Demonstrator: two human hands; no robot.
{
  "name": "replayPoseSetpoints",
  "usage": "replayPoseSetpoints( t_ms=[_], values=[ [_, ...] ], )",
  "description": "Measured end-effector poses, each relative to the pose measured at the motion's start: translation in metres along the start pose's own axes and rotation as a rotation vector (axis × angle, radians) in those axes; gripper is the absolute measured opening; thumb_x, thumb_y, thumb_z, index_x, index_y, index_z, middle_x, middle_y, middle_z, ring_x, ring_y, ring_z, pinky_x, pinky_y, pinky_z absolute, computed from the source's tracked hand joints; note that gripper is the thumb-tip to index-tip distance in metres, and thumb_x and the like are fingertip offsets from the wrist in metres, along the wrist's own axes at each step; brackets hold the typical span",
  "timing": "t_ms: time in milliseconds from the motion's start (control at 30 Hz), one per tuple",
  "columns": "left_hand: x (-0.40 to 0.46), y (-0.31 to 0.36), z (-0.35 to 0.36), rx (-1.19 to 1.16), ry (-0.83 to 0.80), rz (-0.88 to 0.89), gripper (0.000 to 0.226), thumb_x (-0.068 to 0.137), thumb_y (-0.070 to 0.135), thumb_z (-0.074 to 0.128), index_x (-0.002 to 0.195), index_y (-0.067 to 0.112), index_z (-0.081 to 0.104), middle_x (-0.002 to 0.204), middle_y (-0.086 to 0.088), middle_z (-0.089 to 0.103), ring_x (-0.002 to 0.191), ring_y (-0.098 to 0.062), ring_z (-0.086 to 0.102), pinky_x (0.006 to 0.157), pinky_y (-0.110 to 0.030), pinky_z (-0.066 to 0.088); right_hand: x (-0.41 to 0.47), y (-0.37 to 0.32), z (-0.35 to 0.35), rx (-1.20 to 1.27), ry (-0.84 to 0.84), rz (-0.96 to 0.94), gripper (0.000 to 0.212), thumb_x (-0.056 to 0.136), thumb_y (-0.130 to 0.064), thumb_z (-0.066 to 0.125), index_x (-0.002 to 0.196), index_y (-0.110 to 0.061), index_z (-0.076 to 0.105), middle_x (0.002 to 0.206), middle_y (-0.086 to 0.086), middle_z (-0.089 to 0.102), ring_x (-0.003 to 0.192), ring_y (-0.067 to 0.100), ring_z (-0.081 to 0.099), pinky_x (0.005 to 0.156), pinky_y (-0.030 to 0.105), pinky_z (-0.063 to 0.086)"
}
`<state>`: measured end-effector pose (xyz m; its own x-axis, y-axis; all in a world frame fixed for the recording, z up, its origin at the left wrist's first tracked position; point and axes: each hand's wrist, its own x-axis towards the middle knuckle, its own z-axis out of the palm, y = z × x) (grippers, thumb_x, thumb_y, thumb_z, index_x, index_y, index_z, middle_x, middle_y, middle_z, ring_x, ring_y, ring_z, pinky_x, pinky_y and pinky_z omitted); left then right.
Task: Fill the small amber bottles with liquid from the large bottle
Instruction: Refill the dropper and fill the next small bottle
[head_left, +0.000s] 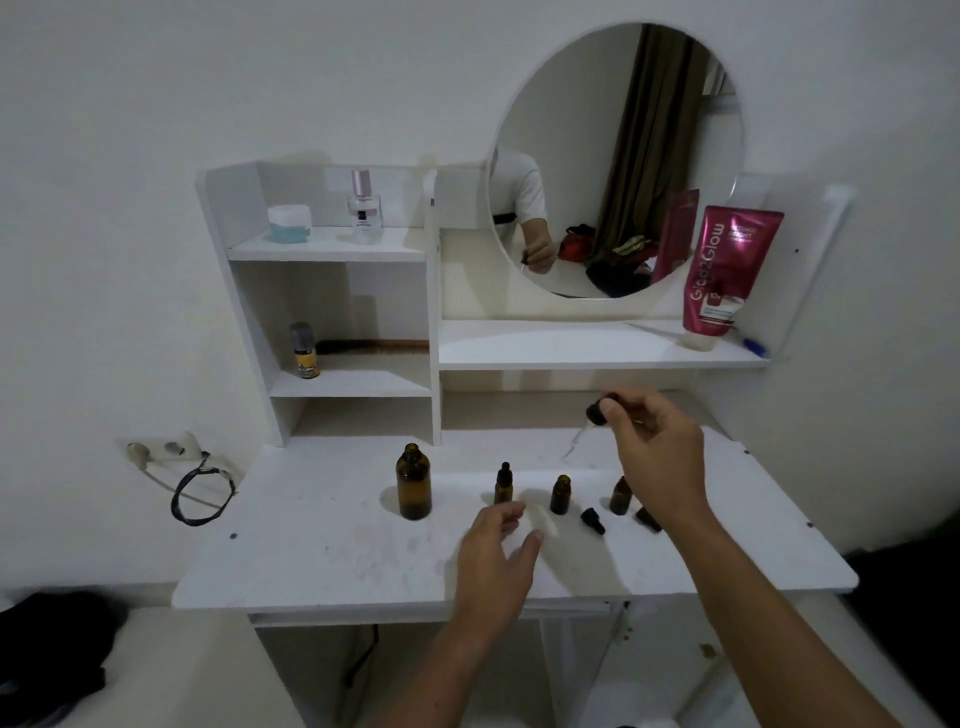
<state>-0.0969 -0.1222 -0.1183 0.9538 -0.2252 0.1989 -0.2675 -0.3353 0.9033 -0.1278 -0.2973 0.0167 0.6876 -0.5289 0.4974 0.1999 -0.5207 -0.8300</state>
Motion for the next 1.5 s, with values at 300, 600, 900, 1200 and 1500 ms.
replayPoseSetpoints(
  t_ms=[300, 600, 900, 1200, 1500],
  values=[
    [0.028, 0.023, 0.044, 0.006, -0.028, 0.017, 0.053, 0.094, 0.033, 0.070, 0.142, 0.019, 0.054, 0.138, 0.008, 0.060, 0.126, -0.008, 0.056, 0.108, -0.029, 0.048, -0.007, 0.029, -0.002, -0.039, -0.044, 0.064, 0.012, 0.095, -0.019, 0.071, 0.107, -0.019, 0.076, 0.093, -0.014, 0.075, 0.076, 0.000, 0.070, 0.068, 0.023, 0.058],
    [0.039, 0.021, 0.057, 0.091, -0.001, 0.036, 0.031, 0.097, 0.025, 0.067, 0.127, 0.021, 0.064, 0.120, 0.012, 0.068, 0.108, -0.004, 0.063, 0.097, -0.018, 0.050, -0.003, 0.040, 0.007, -0.017, -0.094, -0.009, 0.009, 0.095, -0.013, 0.071, 0.102, -0.015, 0.075, 0.088, -0.010, 0.077, 0.089, 0.002, 0.073, 0.080, 0.012, 0.054],
    [0.044, 0.012, 0.061, 0.057, 0.011, 0.079, 0.019, 0.098, 0.021, 0.065, 0.116, 0.026, 0.067, 0.111, 0.018, 0.069, 0.106, 0.001, 0.063, 0.100, -0.020, 0.050, -0.006, 0.052, 0.021, -0.119, -0.164, -0.096, 0.016, 0.091, 0.000, 0.071, 0.085, -0.013, 0.076, 0.079, -0.010, 0.075, 0.079, 0.004, 0.073, 0.077, 0.012, 0.054],
    [0.045, 0.009, 0.062, 0.042, 0.002, 0.084, 0.021, 0.099, 0.023, 0.064, 0.120, 0.027, 0.066, 0.116, 0.016, 0.069, 0.108, 0.000, 0.064, 0.100, -0.020, 0.051, -0.008, 0.054, 0.024, -0.134, -0.203, -0.033, 0.012, 0.094, -0.007, 0.069, 0.099, -0.014, 0.077, 0.088, -0.011, 0.076, 0.086, -0.003, 0.070, 0.079, 0.004, 0.050],
    [0.046, 0.007, 0.063, 0.057, 0.010, 0.083, 0.020, 0.100, 0.025, 0.062, 0.119, 0.030, 0.066, 0.114, 0.018, 0.068, 0.105, 0.002, 0.063, 0.100, -0.020, 0.051, -0.008, 0.052, 0.027, -0.165, -0.161, -0.051, 0.020, 0.090, -0.001, 0.069, 0.077, -0.016, 0.073, 0.075, -0.012, 0.073, 0.079, 0.005, 0.071, 0.079, 0.018, 0.056]
  ],
)
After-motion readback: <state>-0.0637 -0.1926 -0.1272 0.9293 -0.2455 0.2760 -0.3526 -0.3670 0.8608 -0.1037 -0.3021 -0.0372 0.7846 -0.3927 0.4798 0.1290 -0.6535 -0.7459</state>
